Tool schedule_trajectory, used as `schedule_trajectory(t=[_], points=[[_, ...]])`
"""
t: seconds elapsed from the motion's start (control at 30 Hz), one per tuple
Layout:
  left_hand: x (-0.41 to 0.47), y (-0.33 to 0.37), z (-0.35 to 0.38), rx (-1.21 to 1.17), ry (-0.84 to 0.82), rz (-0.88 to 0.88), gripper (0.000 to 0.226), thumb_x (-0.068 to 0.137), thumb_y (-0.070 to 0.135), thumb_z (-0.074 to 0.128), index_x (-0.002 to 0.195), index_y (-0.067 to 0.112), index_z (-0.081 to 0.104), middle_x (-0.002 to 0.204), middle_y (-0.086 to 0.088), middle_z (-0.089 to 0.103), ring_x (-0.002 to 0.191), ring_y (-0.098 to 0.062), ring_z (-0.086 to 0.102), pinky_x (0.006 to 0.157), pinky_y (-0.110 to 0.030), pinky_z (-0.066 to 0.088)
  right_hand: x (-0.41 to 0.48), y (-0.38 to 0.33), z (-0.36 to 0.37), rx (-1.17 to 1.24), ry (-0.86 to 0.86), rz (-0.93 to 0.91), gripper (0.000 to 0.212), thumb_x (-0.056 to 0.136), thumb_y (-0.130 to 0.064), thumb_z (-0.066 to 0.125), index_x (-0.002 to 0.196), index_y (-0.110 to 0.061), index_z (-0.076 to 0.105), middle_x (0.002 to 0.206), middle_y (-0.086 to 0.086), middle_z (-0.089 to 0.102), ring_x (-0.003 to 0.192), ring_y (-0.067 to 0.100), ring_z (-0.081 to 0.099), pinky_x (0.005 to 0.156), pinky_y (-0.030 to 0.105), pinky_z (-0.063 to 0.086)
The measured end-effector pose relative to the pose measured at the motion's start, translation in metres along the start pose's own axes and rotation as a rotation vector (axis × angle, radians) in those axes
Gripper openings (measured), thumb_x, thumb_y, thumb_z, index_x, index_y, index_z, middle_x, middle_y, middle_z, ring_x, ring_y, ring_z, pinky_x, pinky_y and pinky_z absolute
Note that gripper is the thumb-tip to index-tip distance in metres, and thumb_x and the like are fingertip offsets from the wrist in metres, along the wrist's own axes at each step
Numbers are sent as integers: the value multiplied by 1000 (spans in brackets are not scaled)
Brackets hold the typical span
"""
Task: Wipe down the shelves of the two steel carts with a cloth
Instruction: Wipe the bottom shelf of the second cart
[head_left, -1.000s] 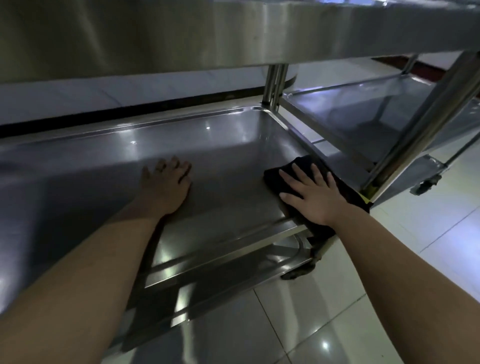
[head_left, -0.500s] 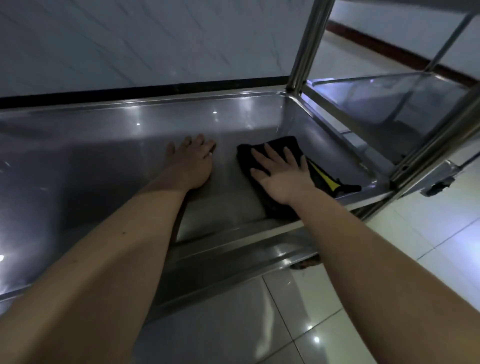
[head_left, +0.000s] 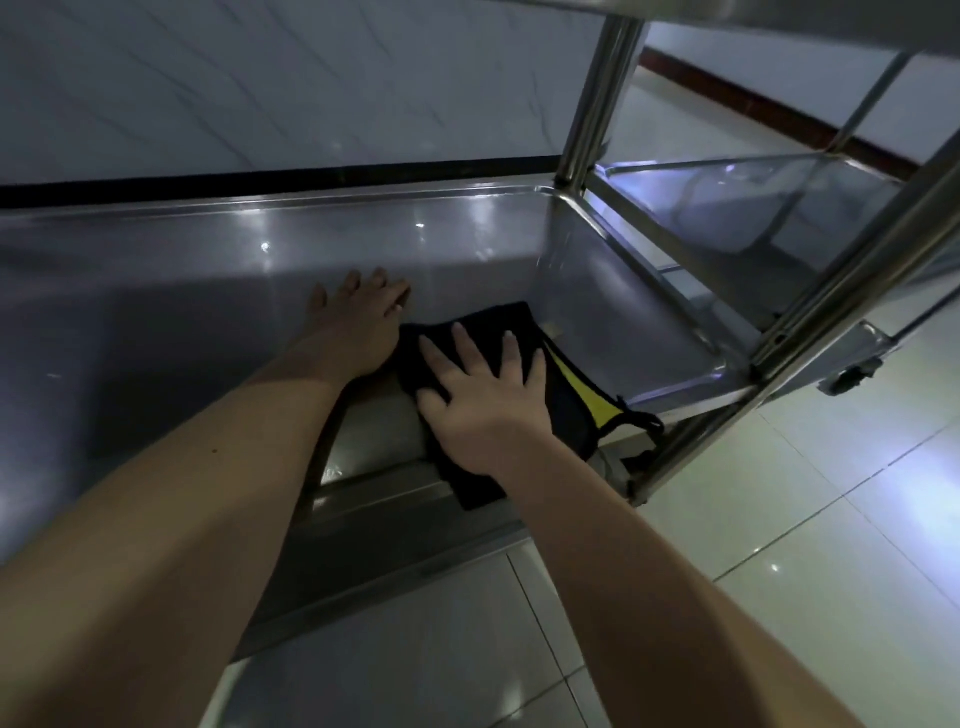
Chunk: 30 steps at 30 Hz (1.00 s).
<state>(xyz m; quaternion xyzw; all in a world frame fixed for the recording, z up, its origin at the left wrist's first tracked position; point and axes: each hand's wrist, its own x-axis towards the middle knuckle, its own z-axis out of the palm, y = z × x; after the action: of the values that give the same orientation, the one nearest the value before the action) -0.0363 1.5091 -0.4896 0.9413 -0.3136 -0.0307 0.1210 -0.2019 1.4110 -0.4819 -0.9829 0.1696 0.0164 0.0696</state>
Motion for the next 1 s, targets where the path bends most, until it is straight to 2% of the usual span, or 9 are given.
schedule_trajectory(t=[0.1,0.2,0.37,0.5,0.67,0.77,0.87,0.93,1.0], points=[[-19,0,-21,-152,84,108,44,103,25,29,148,28,32,161,1,12,148,-19,-3,117,-51,-5,-5,14,-5,26,11,-55,59,92,-66,21,147,-56,2,162,-18,-4,148,33,-11,113,55,-15],[-57,-22,-47,-28,192,206,43,103,27,31,145,29,37,160,0,16,148,-18,0,117,-48,-5,5,47,-17,9,-28,6,59,93,-68,24,147,-56,4,162,-19,-3,148,33,-9,115,57,-12],[-147,-83,-58,57,-29,-58,47,103,36,26,149,30,28,161,2,13,148,-19,2,118,-44,2,7,100,-35,31,-63,358,64,89,-75,23,147,-57,4,161,-21,-3,147,39,-7,111,67,-10],[-177,-103,-61,12,-96,-166,48,104,36,23,151,36,20,161,8,9,148,-18,1,118,-49,-3,3,55,-32,32,-78,428,60,94,-64,19,149,-52,-1,162,-15,-7,145,45,-11,109,70,-8],[-168,-110,-67,-153,-124,-190,44,106,30,22,149,33,27,160,8,14,148,-15,6,118,-38,-5,-21,-91,-4,0,-83,209,61,93,-55,14,149,-47,-10,161,-11,-17,141,50,-19,103,74,-11],[-168,-115,-67,-183,-126,-182,44,106,28,25,150,30,27,159,7,17,147,-16,11,118,-32,3,-47,-172,17,-45,-106,16,61,93,-55,8,148,-44,-17,159,-7,-24,137,54,-25,95,76,-17],[-174,-121,-70,-267,-99,-211,44,105,29,27,148,28,32,158,3,25,143,-18,22,110,-22,13,-57,-192,24,-54,-118,-65,61,94,-56,8,147,-43,-18,159,-6,-25,137,53,-27,95,75,-20],[-176,-121,-76,-276,-80,-202,44,105,30,28,148,27,33,157,0,26,143,-20,22,113,-26,13,-56,-186,21,-7,-125,-83,60,94,-58,10,149,-45,-13,160,-9,-21,139,50,-26,98,74,-20],[-175,-110,-80,-242,-9,-182,45,105,30,27,150,25,28,159,-2,20,147,-19,13,119,-35,6,-51,-174,13,119,-141,-102,57,96,-56,15,150,-47,0,162,-13,-10,143,44,-21,103,71,-18]])
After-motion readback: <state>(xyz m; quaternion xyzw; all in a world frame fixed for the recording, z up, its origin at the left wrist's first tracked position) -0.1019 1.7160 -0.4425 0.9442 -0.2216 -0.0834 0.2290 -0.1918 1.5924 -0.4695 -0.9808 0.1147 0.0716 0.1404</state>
